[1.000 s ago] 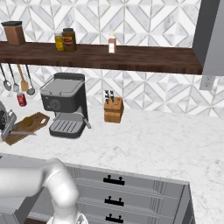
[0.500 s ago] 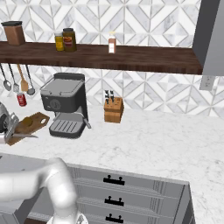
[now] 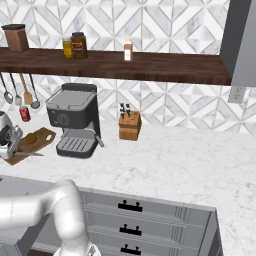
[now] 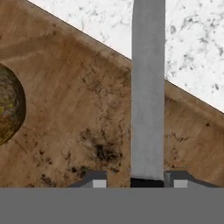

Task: Place the appropriate cutting tool for cutting the avocado skin on the cutting board.

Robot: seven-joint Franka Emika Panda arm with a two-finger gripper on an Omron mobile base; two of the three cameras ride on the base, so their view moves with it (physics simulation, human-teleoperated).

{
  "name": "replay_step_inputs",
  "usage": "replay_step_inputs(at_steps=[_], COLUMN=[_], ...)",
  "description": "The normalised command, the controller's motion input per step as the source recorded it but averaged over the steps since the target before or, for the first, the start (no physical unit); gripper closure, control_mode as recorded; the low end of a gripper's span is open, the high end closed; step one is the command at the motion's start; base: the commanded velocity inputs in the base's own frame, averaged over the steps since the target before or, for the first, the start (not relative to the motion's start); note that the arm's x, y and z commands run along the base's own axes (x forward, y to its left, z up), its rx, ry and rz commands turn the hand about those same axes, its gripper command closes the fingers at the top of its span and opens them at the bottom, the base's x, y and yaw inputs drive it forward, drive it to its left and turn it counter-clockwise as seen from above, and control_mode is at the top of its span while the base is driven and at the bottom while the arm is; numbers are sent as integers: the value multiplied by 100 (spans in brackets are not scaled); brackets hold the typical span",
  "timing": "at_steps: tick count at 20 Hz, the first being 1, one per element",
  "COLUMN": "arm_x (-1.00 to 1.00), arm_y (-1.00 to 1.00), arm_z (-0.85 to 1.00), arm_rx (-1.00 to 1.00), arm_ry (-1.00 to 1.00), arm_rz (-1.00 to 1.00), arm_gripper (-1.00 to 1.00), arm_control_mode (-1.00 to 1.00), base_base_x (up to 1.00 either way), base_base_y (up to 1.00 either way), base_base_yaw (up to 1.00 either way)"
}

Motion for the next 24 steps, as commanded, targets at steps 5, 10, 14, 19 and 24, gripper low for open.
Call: replay_step_inputs(at_steps=[5,10,14,19,24], arm_x=[-37,-51,-54,-69,-55], arm_y=[0,-21,-36,-56,-84], arm_z=[-2,45,76,50,35], arm_rx=[0,0,1,3,3], arm_ry=[-8,-9,-16,-15,-12], arm_rz=[0,0,0,0,0], arm_gripper=[-100,-100,-100,-100,-100], arm_control_mode=[-100,-100,-100,-100,-100], base_base_x=[0,0,0,0,0], base_base_y=[0,0,0,0,0], base_base_yaw=[0,0,0,0,0])
